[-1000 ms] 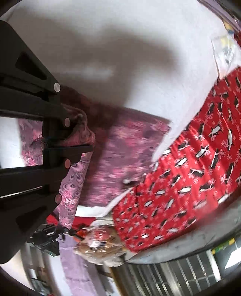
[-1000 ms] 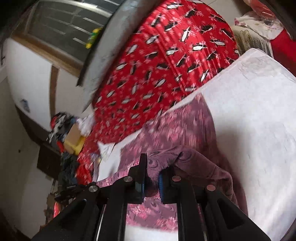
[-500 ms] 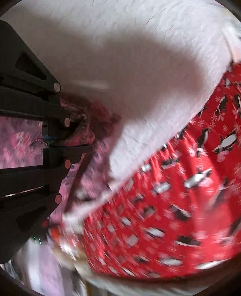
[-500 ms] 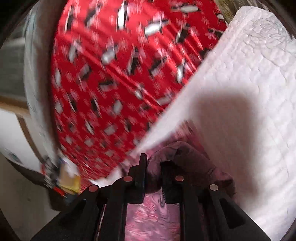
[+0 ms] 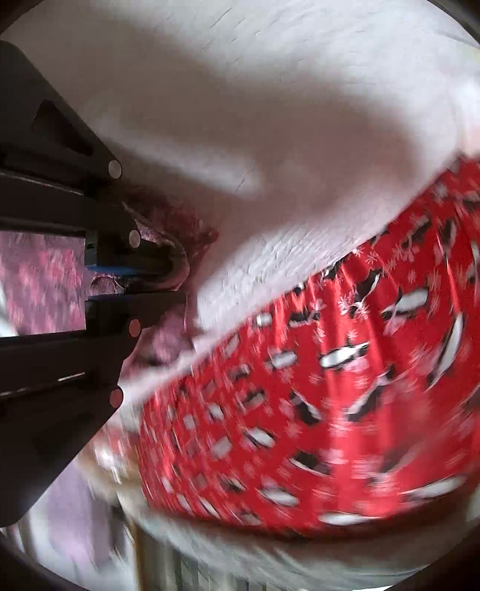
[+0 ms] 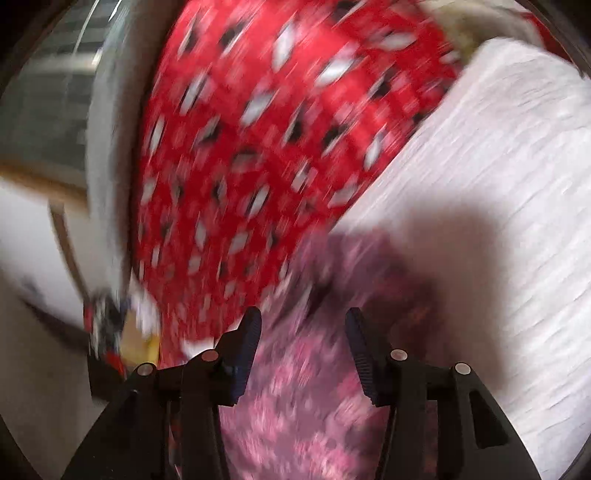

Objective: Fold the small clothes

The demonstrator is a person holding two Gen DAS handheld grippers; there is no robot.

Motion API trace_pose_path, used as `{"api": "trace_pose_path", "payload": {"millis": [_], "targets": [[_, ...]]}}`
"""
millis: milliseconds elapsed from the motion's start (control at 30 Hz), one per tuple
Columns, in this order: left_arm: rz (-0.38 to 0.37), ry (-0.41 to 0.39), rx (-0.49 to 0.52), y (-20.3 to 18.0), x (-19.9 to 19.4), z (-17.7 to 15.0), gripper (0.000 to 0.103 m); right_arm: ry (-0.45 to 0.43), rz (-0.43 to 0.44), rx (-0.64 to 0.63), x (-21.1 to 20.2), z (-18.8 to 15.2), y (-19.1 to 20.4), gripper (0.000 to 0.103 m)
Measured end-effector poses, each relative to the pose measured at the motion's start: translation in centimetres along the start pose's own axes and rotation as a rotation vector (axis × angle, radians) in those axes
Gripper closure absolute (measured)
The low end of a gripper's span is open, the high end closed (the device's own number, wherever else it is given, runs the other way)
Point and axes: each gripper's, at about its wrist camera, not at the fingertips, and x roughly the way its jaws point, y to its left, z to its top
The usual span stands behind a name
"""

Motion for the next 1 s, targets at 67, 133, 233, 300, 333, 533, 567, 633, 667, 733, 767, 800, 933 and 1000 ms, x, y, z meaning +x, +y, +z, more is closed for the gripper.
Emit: {"api": "trace_pose_path", "payload": {"millis": [67, 133, 233, 300, 333, 533, 567, 633, 667, 733, 767, 800, 933, 1000], "targets": [[0.044, -0.006, 0.07, -1.8, 0.2, -0.4, 0.094, 0.092, 0.008, -0.053, 2.9, -1.4, 1.2, 0.053], [0.062, -0.012, 0.099, -2.8, 0.2, -0.6, 0.088, 0.146, 0.008, -0.064, 5.3, -2.0, 1.7, 0.053], [0.034, -0.014, 0.101, -3.2, -0.3, -0.4, 0.087, 0.142, -0.015, -0.057, 8.3, -1.2, 2.5, 0.053], [0.02, -0.038, 0.08, -2.8, -1.0, 0.6, 0.087, 0.051, -0.043, -0.042, 9.0, 0.6, 3.2, 0.053], [-0.005, -0.047, 0.05, -2.2, -1.3, 1.4, 0.087, -0.001, -0.051, -0.026, 8.8, 1.3, 3.2, 0.053], [-0.059, -0.06, 0.034, -0.1, -2.5, 2.1, 0.085, -0.022, -0.056, -0.039, 6.6, 1.8, 2.3, 0.053], [-0.051, -0.046, 0.11, -0.9, -2.3, 1.0, 0.082, -0.023, -0.056, -0.058, 6.0, 1.5, 2.2, 0.053], [-0.039, -0.025, 0.263, -2.9, -1.5, -2.0, 0.073, -0.022, -0.052, -0.096, 4.7, 0.5, 1.9, 0.053], [-0.041, -0.009, 0.308, -3.7, -0.9, -3.3, 0.067, -0.021, -0.042, -0.111, 4.6, -0.1, 2.1, 0.053], [-0.035, 0.033, 0.372, -5.3, 1.0, -5.7, 0.066, -0.011, -0.013, -0.13, 5.0, -1.3, 3.2, 0.054], [-0.022, 0.053, 0.396, -6.1, 2.2, -6.7, 0.066, -0.002, 0.007, -0.145, 5.6, -2.1, 4.1, 0.055], [-0.007, 0.065, 0.414, -6.7, 3.2, -7.4, 0.066, 0.008, 0.017, -0.166, 6.4, -2.6, 5.2, 0.057], [0.213, -0.025, 0.451, -7.0, 6.2, -8.2, 0.066, 0.052, 0.008, -0.264, 9.7, -5.5, 8.0, 0.063], [0.318, -0.098, 0.449, -5.3, 6.9, -7.2, 0.077, 0.05, -0.063, -0.303, 10.7, -5.9, 7.9, 0.066]]}}
